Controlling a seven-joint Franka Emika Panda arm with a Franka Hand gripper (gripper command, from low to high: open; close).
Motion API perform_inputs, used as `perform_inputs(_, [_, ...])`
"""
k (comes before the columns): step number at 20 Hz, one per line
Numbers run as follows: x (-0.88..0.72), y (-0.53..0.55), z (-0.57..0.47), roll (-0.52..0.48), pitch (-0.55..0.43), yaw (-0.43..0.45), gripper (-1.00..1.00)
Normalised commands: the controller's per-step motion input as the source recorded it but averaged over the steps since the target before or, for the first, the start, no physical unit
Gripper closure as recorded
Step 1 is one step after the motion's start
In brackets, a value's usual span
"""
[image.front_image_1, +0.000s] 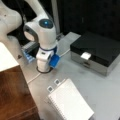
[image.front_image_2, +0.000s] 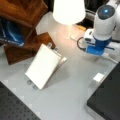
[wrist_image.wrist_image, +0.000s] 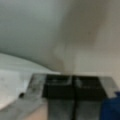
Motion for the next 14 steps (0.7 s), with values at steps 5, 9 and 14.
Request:
perform_inputs(5, [-1.0,-0.16,-0.41,0.058,-0.594,0.094,1.0])
perform_inputs(9, [-1.0,-0.11,-0.13,0.079,-0.474,0.007,1.0])
perform_inputs(14, [-0.98,-0.03,-0.04,0.081,-0.419,-0.105,1.0])
